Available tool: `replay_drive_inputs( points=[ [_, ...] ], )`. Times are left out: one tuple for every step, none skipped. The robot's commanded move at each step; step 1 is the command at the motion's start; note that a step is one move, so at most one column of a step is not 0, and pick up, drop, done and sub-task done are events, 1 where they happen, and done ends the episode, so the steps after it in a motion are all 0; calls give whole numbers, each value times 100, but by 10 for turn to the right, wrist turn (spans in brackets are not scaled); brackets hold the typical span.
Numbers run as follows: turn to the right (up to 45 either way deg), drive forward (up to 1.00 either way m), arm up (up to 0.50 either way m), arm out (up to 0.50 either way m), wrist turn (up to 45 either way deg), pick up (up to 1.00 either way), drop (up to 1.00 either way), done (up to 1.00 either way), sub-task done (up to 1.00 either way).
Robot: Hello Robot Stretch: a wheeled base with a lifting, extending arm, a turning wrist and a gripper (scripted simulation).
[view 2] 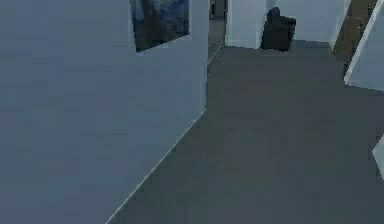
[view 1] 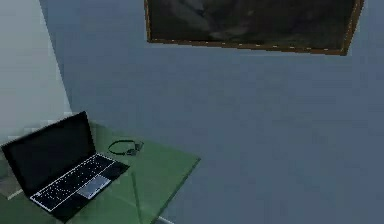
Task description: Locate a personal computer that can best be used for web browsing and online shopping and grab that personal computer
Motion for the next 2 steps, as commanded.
replay_drive_inputs(
  points=[
    [450,0,0,0,0,0,0,0,0],
    [450,0,0,0,0,0,0,0,0]
  ],
)
